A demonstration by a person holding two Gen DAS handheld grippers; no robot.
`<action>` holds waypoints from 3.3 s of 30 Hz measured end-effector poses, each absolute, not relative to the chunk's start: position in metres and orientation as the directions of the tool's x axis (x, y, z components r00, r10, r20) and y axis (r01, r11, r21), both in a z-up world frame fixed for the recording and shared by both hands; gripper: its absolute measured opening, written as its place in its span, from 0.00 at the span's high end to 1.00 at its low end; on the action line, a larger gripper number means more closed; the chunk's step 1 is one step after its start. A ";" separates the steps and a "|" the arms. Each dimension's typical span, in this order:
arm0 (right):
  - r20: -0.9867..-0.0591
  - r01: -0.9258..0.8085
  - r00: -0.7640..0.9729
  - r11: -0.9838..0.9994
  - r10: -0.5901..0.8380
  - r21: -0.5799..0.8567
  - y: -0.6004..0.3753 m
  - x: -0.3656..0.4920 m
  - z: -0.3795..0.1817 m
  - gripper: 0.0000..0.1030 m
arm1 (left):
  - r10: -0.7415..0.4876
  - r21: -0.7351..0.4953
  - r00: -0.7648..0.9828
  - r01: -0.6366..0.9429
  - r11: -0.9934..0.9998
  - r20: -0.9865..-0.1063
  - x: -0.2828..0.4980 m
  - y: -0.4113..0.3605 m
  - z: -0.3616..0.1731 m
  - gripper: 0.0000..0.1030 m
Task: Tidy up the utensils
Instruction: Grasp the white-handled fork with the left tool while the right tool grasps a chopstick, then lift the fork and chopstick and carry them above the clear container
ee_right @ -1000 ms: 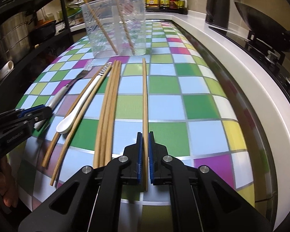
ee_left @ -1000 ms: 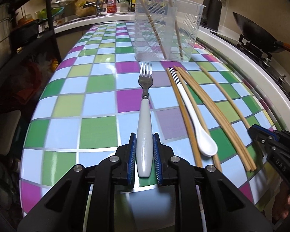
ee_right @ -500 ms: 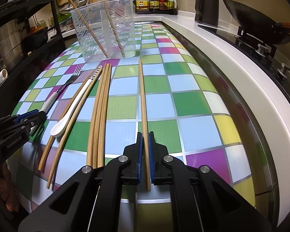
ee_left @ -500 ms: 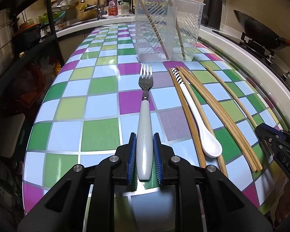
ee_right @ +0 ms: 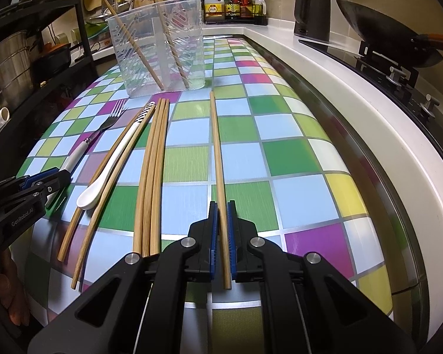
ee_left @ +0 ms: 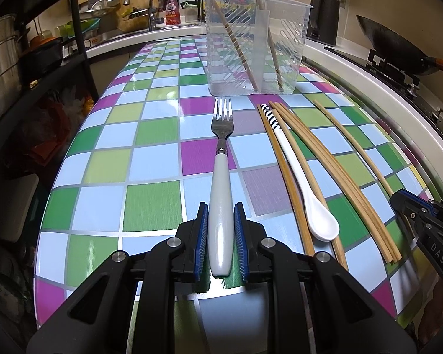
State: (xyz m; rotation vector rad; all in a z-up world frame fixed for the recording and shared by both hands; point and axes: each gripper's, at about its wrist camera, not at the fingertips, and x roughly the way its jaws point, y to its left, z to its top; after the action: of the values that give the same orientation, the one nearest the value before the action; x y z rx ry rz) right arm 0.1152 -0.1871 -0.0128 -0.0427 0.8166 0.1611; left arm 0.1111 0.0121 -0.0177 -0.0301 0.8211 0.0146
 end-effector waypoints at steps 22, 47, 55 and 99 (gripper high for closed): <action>-0.717 -0.144 0.686 0.989 0.126 0.036 -0.193 0.111 -0.001 0.94 | -0.002 -0.018 0.693 -0.016 1.000 -0.721 0.111 0.010 -0.017 0.83; -0.560 -0.152 0.820 0.988 0.120 -0.011 -0.199 0.090 0.071 0.95 | -0.003 0.003 0.850 0.005 1.000 -0.526 0.083 0.009 0.038 0.83; -0.492 -0.166 0.859 0.986 0.141 -0.008 -0.202 0.084 0.100 0.95 | -0.005 -0.005 0.896 0.004 1.000 -0.445 0.076 0.012 0.058 0.83; -0.416 -0.283 0.868 0.958 0.271 0.033 -0.187 0.132 0.192 0.94 | -0.185 -0.208 0.826 0.084 0.974 -0.533 0.130 0.049 0.131 0.84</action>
State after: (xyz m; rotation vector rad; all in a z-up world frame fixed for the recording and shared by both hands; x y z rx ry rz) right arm 0.1321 -0.1866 0.1922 -0.0297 0.4309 0.2900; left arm 0.1298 0.0486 0.1314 -0.1793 0.5824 -0.1435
